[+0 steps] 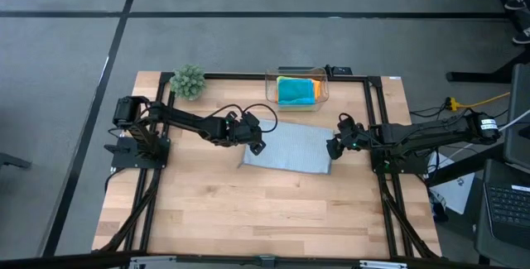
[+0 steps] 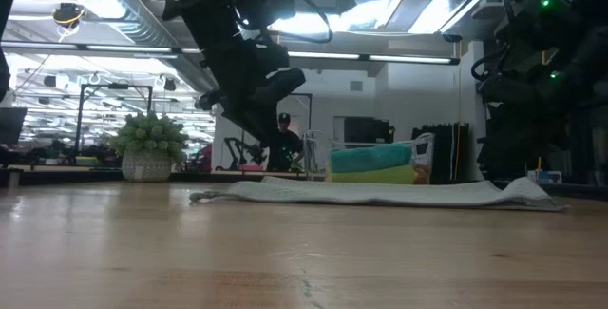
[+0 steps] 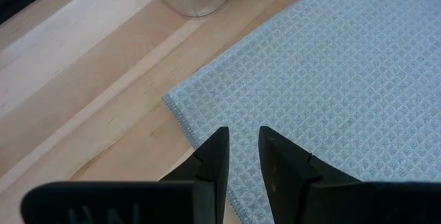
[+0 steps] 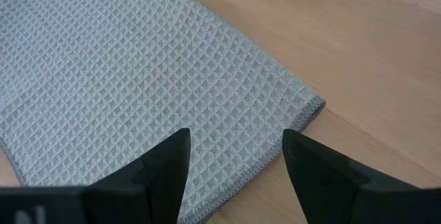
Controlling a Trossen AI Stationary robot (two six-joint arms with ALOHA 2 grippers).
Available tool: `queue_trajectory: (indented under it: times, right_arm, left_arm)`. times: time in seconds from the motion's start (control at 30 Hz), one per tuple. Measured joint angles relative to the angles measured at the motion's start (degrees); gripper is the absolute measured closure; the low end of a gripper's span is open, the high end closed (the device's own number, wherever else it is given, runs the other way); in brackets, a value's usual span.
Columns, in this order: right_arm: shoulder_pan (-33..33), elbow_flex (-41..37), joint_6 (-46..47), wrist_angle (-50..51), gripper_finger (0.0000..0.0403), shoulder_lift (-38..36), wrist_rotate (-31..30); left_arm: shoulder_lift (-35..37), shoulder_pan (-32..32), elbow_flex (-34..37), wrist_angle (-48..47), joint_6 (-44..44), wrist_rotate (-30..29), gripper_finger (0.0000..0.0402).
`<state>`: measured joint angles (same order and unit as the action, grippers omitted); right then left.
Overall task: Fold microfiber towels
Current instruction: Fold the gray microfiber cloth
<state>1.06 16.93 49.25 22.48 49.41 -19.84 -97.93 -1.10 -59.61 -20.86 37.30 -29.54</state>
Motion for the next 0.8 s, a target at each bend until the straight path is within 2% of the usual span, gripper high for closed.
queue_trajectory:
  times: [0.8]
  right_arm:
    - [0.0,0.0,-0.07,0.0,0.017,-0.01,0.0]
  left_arm:
    - [0.02,0.0,0.0,2.66,0.0,0.02,0.0328]
